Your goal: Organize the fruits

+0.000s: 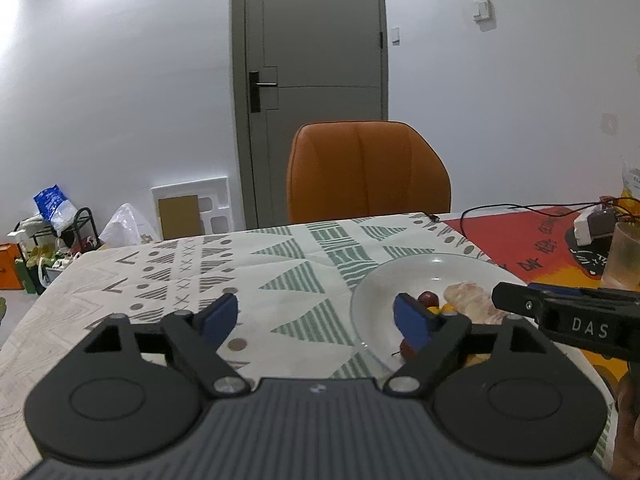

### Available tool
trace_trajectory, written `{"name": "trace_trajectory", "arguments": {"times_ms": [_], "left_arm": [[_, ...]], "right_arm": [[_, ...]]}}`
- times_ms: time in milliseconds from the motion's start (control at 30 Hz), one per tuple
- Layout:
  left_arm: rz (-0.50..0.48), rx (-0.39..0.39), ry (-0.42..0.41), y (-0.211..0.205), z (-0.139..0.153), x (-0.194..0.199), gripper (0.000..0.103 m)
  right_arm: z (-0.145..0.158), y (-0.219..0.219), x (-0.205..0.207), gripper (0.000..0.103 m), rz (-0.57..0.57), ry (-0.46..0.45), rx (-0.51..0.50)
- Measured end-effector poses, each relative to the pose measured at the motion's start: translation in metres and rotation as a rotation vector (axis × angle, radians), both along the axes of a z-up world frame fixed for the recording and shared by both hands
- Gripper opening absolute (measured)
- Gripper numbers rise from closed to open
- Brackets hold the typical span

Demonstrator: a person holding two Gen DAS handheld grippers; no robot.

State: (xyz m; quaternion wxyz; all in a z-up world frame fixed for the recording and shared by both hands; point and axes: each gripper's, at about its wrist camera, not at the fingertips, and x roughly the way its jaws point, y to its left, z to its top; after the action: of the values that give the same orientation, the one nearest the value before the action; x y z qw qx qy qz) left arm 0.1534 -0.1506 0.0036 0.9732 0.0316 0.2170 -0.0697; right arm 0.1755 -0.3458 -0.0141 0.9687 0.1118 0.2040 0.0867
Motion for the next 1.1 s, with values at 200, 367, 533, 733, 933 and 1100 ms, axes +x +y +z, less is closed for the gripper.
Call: {"name": "trace_trajectory", "arguments": {"times_ms": [200,367,533,733,933,1100], "left_arm": [[0.02,-0.027,0.014,0.02,0.001,-0.009,0.092],[0.031,-0.035,0.022,0.035,0.002,-0.018,0.096],[0.051,-0.056,0.036,0.052,0.001,-0.028,0.098],[0.074,-0.11,0.071,0.075,-0.001,-0.034,0.099],[0.097,-0.133,0.079,0.091,-0.002,-0.045,0.103],[0.112,-0.138,0.101,0.102,-0.003,-0.053,0.103]], "right_arm": [[0.005,0.015,-0.01,0.064,0.019,0.002,-0.042],[0.009,0.026,-0.017,0.08,0.041,0.012,-0.054],[0.012,0.04,-0.026,0.092,0.068,0.016,-0.086],[0.015,0.052,-0.035,0.099,0.08,0.03,-0.115],[0.012,0.063,-0.043,0.103,0.076,0.048,-0.117],[0.01,0.073,-0.051,0.103,0.076,0.063,-0.115]]}}
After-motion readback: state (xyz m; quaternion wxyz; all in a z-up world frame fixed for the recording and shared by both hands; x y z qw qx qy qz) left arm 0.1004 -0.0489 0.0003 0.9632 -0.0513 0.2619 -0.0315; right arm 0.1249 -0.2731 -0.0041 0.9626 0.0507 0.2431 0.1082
